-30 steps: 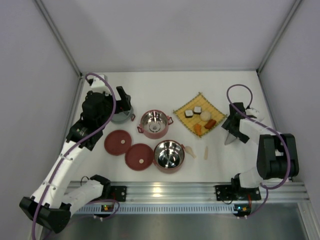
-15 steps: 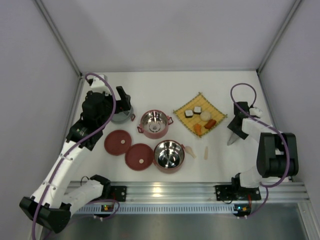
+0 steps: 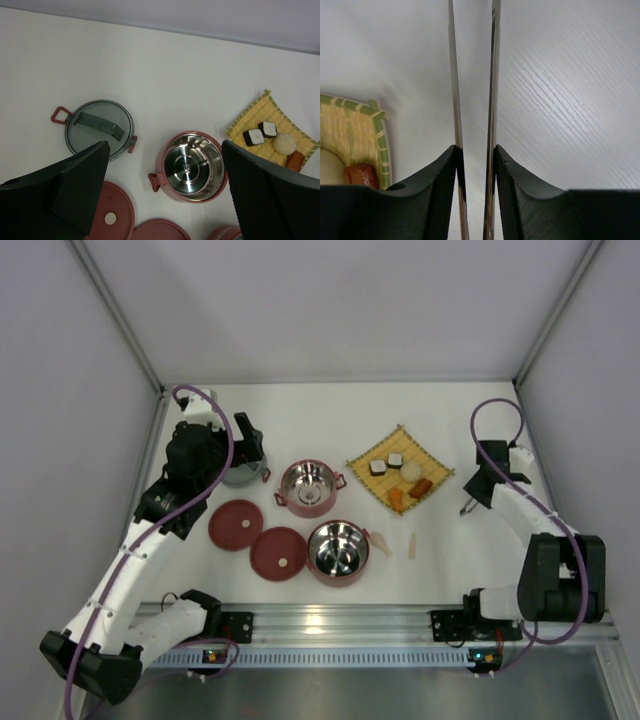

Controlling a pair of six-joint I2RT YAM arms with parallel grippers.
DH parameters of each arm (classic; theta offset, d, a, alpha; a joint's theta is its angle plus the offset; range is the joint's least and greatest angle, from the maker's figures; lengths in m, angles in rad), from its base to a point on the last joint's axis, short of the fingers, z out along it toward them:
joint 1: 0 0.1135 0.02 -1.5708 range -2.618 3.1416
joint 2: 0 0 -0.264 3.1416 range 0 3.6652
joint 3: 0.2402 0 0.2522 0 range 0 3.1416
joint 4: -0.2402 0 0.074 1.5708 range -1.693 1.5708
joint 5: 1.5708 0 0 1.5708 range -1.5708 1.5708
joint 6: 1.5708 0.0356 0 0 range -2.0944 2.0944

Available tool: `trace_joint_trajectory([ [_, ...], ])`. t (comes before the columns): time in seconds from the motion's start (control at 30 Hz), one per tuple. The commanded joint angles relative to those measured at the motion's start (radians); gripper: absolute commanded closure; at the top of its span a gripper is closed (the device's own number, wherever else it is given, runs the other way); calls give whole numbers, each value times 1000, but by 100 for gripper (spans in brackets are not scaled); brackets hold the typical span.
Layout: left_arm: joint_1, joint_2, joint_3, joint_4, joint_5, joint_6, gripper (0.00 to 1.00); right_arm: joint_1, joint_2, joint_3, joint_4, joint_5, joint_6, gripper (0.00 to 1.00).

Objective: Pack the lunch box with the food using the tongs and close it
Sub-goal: Pick up the clamp at the center of the board.

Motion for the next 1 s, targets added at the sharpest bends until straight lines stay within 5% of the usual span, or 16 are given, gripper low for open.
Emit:
trace_joint_trajectory([
  [0.0, 3, 1, 32, 12, 10, 5, 1, -10, -97, 56, -38, -3, -23, 66],
  [0.5, 3, -4, 32, 12, 12, 5, 1, -10, -280, 139, -173, -56, -81, 58],
  [0.97, 3, -1, 32, 17, 27, 2, 2, 3, -401, 255, -326, -325, -142, 62],
])
